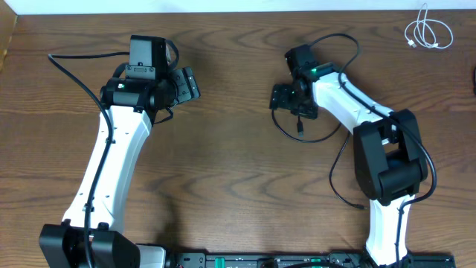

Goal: Untangle cables

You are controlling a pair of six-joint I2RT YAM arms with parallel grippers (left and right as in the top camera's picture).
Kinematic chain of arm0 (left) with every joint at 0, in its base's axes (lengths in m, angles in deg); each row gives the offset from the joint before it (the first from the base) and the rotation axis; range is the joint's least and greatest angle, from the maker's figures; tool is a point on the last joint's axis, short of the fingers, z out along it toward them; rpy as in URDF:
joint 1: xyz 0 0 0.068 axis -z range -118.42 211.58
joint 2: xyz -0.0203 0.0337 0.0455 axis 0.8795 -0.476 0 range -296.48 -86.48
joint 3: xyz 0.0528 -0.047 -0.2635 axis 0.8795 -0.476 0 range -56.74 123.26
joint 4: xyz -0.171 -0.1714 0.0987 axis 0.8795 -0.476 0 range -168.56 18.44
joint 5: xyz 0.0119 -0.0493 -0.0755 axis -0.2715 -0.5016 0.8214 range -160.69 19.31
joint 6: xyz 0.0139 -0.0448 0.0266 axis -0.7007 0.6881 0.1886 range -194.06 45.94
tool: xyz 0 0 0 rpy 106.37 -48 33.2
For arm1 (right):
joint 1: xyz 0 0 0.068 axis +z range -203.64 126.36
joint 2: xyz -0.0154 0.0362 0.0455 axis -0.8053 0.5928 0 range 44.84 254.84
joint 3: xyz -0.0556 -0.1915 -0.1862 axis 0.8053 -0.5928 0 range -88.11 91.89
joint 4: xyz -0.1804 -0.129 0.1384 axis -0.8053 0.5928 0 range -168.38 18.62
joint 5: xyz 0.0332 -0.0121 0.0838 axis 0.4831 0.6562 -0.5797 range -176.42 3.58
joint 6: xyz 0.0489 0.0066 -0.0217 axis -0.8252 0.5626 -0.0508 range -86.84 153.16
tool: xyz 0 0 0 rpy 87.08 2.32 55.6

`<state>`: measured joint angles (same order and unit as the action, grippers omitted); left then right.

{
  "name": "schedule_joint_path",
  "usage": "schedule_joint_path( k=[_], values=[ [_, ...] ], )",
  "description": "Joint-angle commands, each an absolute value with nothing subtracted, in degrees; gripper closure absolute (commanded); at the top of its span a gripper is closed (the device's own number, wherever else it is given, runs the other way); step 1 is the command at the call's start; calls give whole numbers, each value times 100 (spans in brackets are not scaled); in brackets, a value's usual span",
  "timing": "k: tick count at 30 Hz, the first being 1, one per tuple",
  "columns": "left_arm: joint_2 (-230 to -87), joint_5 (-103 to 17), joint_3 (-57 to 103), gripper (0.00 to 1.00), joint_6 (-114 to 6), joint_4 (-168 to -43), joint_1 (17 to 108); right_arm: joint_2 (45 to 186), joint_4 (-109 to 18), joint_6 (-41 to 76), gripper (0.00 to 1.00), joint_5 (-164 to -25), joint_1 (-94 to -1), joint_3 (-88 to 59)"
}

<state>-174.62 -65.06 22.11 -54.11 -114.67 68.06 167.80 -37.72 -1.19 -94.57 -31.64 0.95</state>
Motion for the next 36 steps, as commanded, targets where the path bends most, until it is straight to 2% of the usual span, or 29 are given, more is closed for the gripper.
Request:
schedule_joint_path(
  k=[1,4,7,10,12,15,22,26,36],
  values=[
    [-17490,-6541,2225,18,-5339,-11485,6801,16878,-3824,-213,13,-9487,-2968,9],
    [-17490,-6543,2225,18,-5339,-11485,6801,16966,-3842,-211,16,-9489,-2869,9],
    [-17490,-6541,2225,18,-5339,-11487,6801,17099,-3824,-180,22,-9489,-2797,9],
    [-17490,-6541,2225,18,-5339,-11502,6801,17200,-3835,-150,36,-9492,-2760,9],
    [-17490,-6541,2225,17,-5339,-11511,6801,17200,-3837,-152,50,-9494,-2762,9],
    [-17490,-6541,2225,18,-5339,-11533,6801,17200,-3835,-150,64,-9496,-2764,9],
    [-17490,-6541,2225,18,-5337,-11572,6801,17197,-3835,-110,88,-9553,-2777,20],
    [-17490,-6541,2225,17,-5337,-11570,6801,17191,-3798,115,99,-9647,-2793,75],
    [-17490,-6539,2225,18,-5337,-11570,6801,17182,-2838,950,99,-9596,-3005,757]
  ],
)
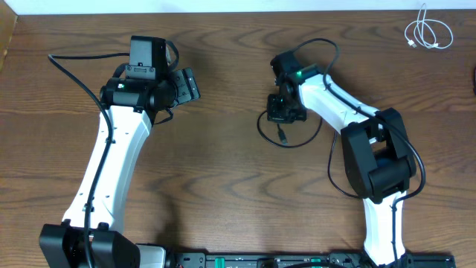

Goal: Untangle cables

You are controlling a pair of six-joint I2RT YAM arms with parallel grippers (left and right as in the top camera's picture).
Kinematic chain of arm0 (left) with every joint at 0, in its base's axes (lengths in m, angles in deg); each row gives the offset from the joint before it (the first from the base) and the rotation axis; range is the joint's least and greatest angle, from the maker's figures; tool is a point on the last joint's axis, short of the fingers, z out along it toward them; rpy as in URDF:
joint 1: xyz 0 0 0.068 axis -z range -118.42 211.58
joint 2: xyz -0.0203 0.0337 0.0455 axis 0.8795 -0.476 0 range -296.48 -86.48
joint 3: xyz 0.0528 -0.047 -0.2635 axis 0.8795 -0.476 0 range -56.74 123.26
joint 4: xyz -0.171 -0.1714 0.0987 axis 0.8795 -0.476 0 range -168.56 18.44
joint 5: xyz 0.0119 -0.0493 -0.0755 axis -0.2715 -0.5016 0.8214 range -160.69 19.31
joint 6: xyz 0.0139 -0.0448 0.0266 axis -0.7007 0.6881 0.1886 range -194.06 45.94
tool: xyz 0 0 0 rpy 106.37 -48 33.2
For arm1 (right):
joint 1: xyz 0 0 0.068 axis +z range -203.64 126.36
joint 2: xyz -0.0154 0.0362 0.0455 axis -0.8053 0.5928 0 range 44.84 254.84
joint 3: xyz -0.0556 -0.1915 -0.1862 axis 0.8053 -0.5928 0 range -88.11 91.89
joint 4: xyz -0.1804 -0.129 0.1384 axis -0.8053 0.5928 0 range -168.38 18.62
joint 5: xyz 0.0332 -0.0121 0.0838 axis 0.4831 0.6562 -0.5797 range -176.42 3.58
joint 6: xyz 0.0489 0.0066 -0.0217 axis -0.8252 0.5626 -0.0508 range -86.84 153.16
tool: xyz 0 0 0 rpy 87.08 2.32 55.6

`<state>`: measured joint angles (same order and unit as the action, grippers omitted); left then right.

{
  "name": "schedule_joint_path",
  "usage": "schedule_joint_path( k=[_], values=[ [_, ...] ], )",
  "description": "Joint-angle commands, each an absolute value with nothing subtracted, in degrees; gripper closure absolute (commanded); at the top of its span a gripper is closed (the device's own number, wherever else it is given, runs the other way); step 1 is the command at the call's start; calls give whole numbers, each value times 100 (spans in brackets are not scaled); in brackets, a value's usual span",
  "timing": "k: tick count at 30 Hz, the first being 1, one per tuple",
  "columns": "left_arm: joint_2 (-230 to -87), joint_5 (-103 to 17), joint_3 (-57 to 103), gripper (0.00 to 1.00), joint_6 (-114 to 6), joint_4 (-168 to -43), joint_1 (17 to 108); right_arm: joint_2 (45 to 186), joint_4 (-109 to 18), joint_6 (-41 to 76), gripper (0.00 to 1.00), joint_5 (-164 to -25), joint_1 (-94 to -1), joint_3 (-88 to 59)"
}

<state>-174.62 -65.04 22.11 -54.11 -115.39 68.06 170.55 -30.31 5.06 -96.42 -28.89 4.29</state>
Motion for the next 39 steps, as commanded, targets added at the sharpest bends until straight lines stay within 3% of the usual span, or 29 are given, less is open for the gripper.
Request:
schedule_joint_path(
  k=[1,3,4,23,39],
  values=[
    [-17490,-6539,2225,18,-5337,-11568,6801,17182,-2677,1055,99,-9596,-3040,914],
    [-17490,-6541,2225,17,-5337,-11570,6801,17180,-2303,1275,99,-9599,-3125,1301],
    [-17490,-6539,2225,4,-5337,-11570,6801,17180,-2065,1382,99,-9596,-3186,1559],
    [-17490,-6539,2225,2,-5337,-11570,6801,17169,1898,2665,99,-8963,-5206,7515],
    [-17490,-6539,2225,2,-5337,-11507,6801,15079,1889,2458,99,-8965,-8146,8107]
  ],
)
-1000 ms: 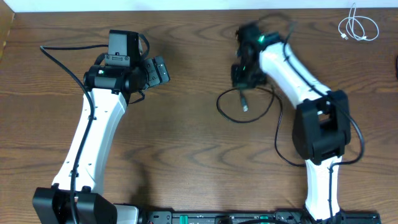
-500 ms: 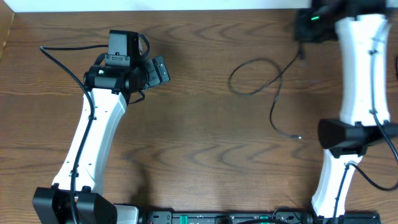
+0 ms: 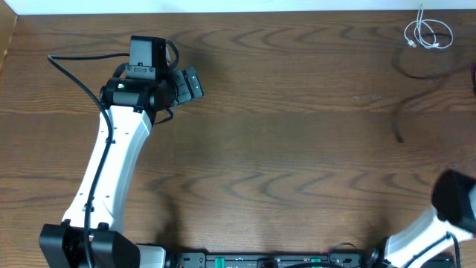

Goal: Untangle cables

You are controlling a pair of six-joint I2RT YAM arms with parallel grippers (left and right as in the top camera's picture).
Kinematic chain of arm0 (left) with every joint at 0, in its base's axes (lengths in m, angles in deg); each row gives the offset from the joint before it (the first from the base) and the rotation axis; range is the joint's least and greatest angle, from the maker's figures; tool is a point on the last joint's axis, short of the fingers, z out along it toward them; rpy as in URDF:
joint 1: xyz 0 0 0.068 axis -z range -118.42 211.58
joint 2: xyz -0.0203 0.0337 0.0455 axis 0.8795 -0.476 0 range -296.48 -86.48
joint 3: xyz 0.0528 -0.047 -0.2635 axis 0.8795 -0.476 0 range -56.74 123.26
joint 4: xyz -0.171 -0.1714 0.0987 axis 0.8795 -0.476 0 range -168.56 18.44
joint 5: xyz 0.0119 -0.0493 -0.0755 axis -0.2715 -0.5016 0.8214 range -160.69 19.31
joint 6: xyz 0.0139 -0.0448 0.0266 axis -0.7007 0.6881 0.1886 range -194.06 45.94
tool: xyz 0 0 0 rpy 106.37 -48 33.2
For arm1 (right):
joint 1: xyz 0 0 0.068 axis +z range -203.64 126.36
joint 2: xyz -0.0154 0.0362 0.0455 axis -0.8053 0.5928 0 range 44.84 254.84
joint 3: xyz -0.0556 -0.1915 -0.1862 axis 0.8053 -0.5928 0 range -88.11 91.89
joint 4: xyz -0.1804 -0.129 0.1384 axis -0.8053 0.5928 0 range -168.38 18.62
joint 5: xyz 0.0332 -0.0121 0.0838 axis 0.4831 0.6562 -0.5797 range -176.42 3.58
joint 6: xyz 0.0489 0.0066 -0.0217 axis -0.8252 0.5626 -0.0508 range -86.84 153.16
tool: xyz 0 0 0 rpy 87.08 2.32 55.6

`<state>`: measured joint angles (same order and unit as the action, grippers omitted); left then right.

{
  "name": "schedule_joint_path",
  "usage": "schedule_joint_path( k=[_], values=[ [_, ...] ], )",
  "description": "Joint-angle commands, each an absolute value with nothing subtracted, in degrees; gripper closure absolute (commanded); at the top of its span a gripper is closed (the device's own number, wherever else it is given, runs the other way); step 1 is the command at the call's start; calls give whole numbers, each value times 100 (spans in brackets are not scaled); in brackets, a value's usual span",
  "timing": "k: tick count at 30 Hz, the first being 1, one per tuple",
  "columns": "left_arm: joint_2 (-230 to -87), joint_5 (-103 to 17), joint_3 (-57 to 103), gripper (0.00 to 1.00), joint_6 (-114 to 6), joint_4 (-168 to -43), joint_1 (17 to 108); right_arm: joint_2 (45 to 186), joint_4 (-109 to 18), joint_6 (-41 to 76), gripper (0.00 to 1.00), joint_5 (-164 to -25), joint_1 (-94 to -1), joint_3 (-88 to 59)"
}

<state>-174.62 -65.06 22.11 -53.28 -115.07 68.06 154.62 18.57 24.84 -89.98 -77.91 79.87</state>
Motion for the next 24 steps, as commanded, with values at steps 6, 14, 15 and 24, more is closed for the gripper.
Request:
schedule_joint_path(
  k=[6,14,15,24],
  values=[
    [-17488,-6539,2225,2,-5337,-11498,6801,14728,1870,2414,99,-8960,-9359,8107],
    [-17490,-6539,2225,1,-5337,-11498,6801,15342,1669,2335,99,-9562,-10580,7994],
    [-17490,-6539,2225,1,-5337,-11496,6801,15455,1636,2335,99,-9642,-10655,7994],
    [-17488,-6539,2225,1,-5337,-11498,6801,16714,1153,2335,99,-10101,-10917,7994]
  ],
)
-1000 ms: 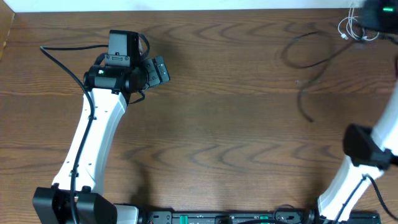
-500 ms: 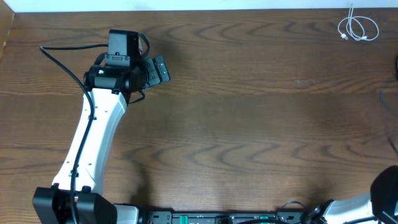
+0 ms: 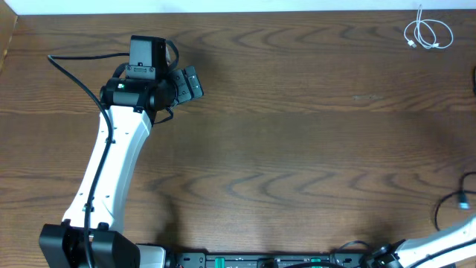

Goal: Untangle cables

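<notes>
A coiled white cable (image 3: 428, 33) lies at the table's far right corner. My left arm reaches up the left side; its gripper (image 3: 190, 83) hovers over bare wood, far from that cable, and whether its fingers are apart is too small to tell. Of my right arm only a white link (image 3: 443, 243) shows at the bottom right edge; its gripper is out of view. A thin black cable (image 3: 449, 204) curves by the right edge above that link; I cannot tell whether it is the arm's own wiring.
The brown wooden table (image 3: 297, 149) fills the view. A black cable (image 3: 74, 71) of the left arm runs along the left side. A dark rail with electronics (image 3: 260, 260) lines the front edge.
The dark bulk of the right arm at the bottom right edge has gone from view; only a white link and a thin black cable remain there. The left arm has not moved.
My right gripper was at the table's middle over a black cable with a plug. Then it stood slightly left and lower, still at that cable. Then the right arm had swung off to the bottom right corner and the black cable was gone from the middle. The left arm barely changed.
</notes>
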You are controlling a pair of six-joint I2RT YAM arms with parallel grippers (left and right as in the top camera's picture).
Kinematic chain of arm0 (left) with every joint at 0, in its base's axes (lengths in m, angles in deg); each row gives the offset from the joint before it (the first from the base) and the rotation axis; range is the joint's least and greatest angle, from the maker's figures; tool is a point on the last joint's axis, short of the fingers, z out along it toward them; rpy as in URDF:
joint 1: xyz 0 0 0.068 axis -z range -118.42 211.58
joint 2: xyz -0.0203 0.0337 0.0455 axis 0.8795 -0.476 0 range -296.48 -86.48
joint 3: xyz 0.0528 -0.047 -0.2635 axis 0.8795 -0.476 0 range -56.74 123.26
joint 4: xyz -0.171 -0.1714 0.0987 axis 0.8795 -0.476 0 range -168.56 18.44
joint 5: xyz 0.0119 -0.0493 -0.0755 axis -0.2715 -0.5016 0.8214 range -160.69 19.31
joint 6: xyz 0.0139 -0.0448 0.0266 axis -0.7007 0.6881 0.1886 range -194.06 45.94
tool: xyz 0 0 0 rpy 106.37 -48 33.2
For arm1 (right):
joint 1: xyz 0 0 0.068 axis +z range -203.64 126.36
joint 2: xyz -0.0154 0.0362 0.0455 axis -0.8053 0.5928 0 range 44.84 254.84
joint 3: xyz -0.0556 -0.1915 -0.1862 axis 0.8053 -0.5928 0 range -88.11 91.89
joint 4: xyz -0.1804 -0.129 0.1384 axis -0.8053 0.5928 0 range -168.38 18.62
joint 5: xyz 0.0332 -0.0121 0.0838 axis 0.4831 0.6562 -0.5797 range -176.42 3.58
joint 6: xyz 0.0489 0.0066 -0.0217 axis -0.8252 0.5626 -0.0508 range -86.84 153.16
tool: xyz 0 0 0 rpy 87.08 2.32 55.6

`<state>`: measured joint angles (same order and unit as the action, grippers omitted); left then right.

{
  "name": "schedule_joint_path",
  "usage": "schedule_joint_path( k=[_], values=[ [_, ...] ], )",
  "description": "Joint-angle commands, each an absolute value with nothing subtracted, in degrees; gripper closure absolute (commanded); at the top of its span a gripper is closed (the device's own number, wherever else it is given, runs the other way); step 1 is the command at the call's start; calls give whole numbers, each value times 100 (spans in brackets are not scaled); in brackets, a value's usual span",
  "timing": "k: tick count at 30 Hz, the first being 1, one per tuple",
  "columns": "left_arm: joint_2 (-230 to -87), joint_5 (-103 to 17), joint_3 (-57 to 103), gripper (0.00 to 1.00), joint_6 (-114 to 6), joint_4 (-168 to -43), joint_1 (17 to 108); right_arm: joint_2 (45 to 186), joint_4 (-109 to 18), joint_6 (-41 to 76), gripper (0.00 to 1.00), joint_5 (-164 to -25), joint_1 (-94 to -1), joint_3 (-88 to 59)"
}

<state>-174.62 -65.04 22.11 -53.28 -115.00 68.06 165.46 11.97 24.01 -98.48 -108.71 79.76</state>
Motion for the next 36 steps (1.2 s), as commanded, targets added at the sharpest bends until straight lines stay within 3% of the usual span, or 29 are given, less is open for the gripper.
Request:
schedule_joint_path(
  k=[1,6,14,17,23,29,34,35,36],
  values=[
    [-17490,-6539,2225,1,-5335,-11498,6801,16806,1118,2335,99,-10125,-10915,7994],
    [-17490,-6539,2225,1,-5335,-11498,6801,17095,1116,2351,99,-10534,-10904,7994],
    [-17490,-6539,2225,1,-5337,-11500,6801,17018,1350,2974,57,-11568,-10648,7994],
    [-17490,-6539,2225,1,-5337,-11500,6801,16905,1557,3245,50,-11540,-10320,7994],
    [-17488,-6539,2225,1,-5337,-11500,6801,16575,1892,3347,48,-10943,-9527,7994],
    [-17490,-6539,2225,1,-5337,-11500,6801,16118,1892,3343,36,-10353,-8937,7994],
    [-17488,-6539,2225,1,-5337,-11500,6801,15628,1894,3277,23,-10390,-8576,7994],
    [-17490,-6539,2225,1,-5337,-11500,6801,15525,1894,3277,17,-10394,-8489,7994],
    [-17490,-6539,2225,1,-5337,-11500,6801,15416,1894,3267,5,-10396,-8397,7994]
  ],
)
